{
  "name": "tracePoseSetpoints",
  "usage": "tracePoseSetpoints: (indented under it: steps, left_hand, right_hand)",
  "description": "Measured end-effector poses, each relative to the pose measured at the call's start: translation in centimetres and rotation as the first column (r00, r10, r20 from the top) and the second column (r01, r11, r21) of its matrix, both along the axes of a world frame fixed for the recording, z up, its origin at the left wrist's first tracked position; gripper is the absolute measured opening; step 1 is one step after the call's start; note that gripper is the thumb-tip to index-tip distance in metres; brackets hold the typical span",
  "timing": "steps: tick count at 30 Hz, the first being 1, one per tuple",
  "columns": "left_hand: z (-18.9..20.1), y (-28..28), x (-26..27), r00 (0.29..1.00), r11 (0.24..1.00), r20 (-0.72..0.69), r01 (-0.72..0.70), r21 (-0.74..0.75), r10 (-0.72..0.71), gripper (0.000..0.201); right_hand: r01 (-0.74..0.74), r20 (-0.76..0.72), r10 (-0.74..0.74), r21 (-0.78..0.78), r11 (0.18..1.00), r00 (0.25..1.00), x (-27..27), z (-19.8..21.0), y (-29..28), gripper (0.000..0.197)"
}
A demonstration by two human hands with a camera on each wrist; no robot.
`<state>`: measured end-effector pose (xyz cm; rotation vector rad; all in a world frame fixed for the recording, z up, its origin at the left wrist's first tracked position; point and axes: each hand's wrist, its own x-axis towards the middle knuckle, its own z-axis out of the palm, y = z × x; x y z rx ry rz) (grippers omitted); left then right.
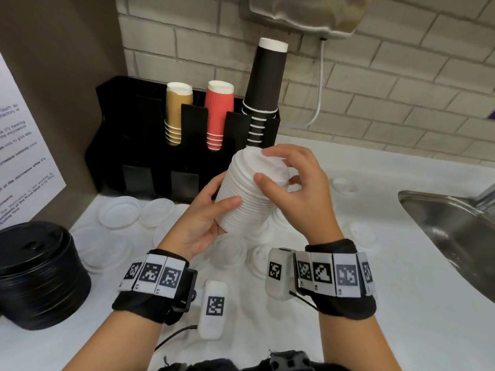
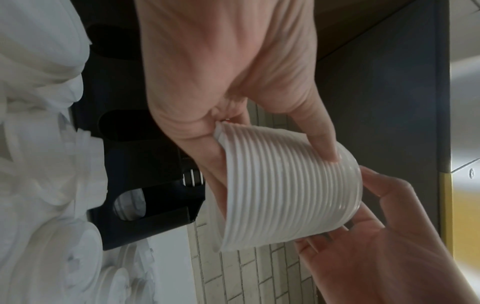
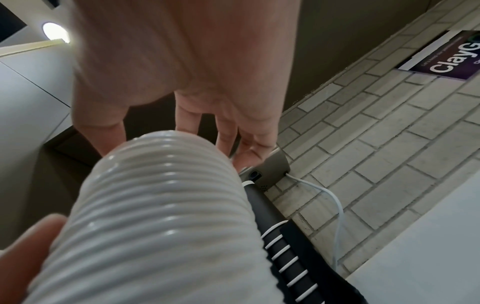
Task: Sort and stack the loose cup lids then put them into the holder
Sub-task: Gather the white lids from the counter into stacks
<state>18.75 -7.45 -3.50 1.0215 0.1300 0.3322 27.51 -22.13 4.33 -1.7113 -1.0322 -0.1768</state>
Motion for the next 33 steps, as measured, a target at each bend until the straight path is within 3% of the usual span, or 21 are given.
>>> tracePoseSetpoints:
  steps: [11,16,29,31,33]
  left_hand:
    - [0.0,-0.6,0.6,1.0,1.0,0.006,0.025,0.001,-0.025,0.077]
    - [0.3,-0.6,0.7,0.999,0.999,0.007,0.039,0.033,-0.04,0.097]
    - [0.4,-0.3,0.9,0.999,0.999,0.023,0.031,-0.013,-0.03,0.086]
    - [0.5,0.0,0.9,0.999,1.0,0.03,0.013,-0.015,-0.013,0.093]
    - [0.6,0.5,1.0,0.999,1.0,0.038,-0.003,-0.028,0.004,0.096]
  right_hand:
    - [0.005,0.053,-0.001,-0.066,0.998,0.999,0.2,0.6,-0.7,0.022]
    - [-0.023,0.045,0.028,-0.096,0.995,0.999,0.4,1.5,-0.9,0.02]
    - [-0.036,0.078,0.041,-0.068,0.997,0.996,0.9,1.1,-0.8,0.031]
    - [-0.013,0.005,0.013,-0.034,0.999,1.0,2.6,0.9,-1.6,0.029]
    - [0.089,-0.166,-0.099,-0.07,0.994,0.981,5.8,0.2,-2.8,0.025]
